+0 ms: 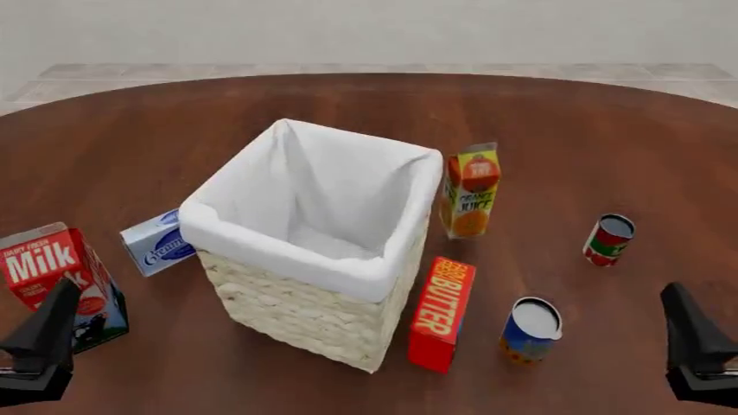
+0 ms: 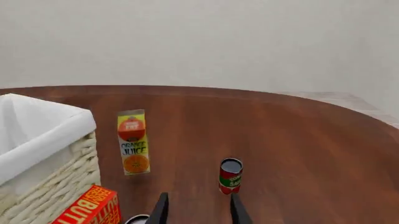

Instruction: Pick up the orange juice, and put it in the basket.

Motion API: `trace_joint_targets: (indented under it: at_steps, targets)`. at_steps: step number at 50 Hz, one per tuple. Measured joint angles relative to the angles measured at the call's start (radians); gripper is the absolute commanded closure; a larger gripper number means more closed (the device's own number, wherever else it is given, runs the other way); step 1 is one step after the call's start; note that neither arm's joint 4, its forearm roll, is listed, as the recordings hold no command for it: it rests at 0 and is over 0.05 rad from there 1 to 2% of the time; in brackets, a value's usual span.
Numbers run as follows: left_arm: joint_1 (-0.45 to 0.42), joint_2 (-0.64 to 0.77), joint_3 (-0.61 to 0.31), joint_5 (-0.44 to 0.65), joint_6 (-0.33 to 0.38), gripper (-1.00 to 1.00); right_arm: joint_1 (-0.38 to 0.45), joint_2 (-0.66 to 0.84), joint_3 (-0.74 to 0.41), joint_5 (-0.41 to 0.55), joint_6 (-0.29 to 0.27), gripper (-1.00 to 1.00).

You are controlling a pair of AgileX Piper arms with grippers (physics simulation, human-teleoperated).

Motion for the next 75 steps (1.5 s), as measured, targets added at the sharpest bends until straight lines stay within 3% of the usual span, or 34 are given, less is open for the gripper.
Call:
trace_joint_targets:
  at_steps: [15, 25, 49, 75]
  targets:
    - [-0.006, -0.006, -0.009, 0.010, 0.031, -1.00, 0.031, 0.034, -0.103, 0.049, 0.011, -1.00]
    - [-0.019, -0.007, -0.011, 0.013, 0.048, -1.00, 0.076, 0.161, -0.202, 0.047, 0.003, -1.00]
    - [-0.023, -0.008, -0.003, 0.011, 0.054, -1.00, 0.208, 0.683, -0.307, -0.261, -0.014, -1.00]
    - [-0.017, -0.008, 0.001, 0.014, 0.061, -1.00, 0.246, 1.137, -0.347, -0.589, -0.047, -1.00]
